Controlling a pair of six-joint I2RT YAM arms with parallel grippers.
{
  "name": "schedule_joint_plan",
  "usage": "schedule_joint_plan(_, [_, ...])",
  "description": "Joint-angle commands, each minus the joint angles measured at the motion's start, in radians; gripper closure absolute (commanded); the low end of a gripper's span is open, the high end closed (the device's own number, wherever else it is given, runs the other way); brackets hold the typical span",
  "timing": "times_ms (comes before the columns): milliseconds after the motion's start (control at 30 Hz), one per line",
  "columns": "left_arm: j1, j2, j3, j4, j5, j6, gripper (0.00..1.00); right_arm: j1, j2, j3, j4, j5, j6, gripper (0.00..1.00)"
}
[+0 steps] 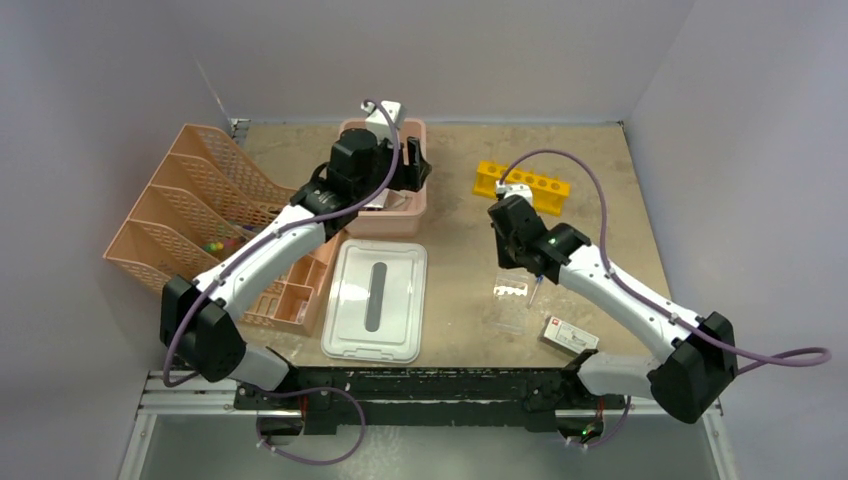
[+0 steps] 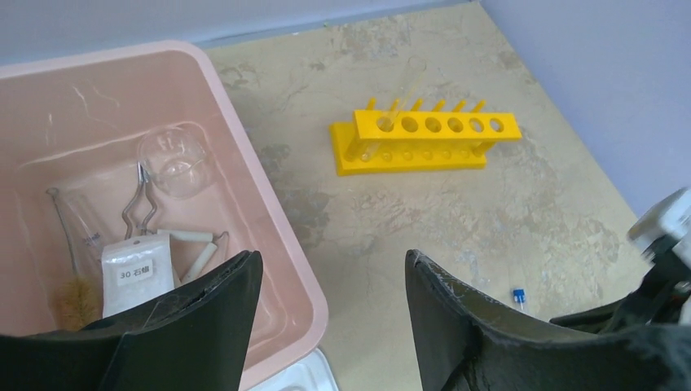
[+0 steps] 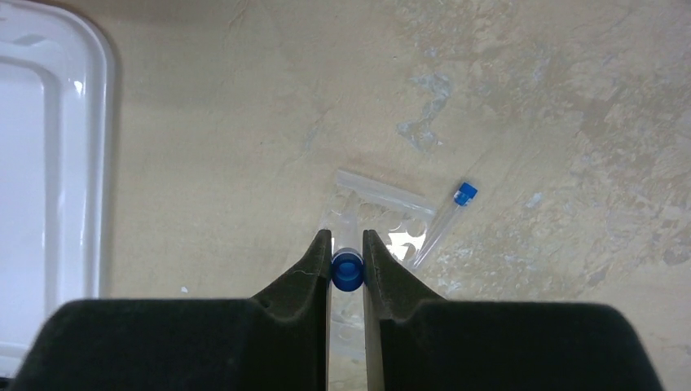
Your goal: Organize the chemistry lab equipment
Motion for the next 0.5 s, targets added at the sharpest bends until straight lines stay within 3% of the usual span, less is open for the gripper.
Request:
schedule_joint_plan(0, [0.001,-0.080,-0.005,0.044,-0.060,-0.036,0.37,0.069,-0.053,-0.073,0.127,0.116,0.031,0.95])
schedule_joint_plan(467, [0.001,-0.107,-0.023,0.028,-0.112,-0.053,0.37,0.076,-0.124,-0.269,0.335,0.086,0.003,0.96])
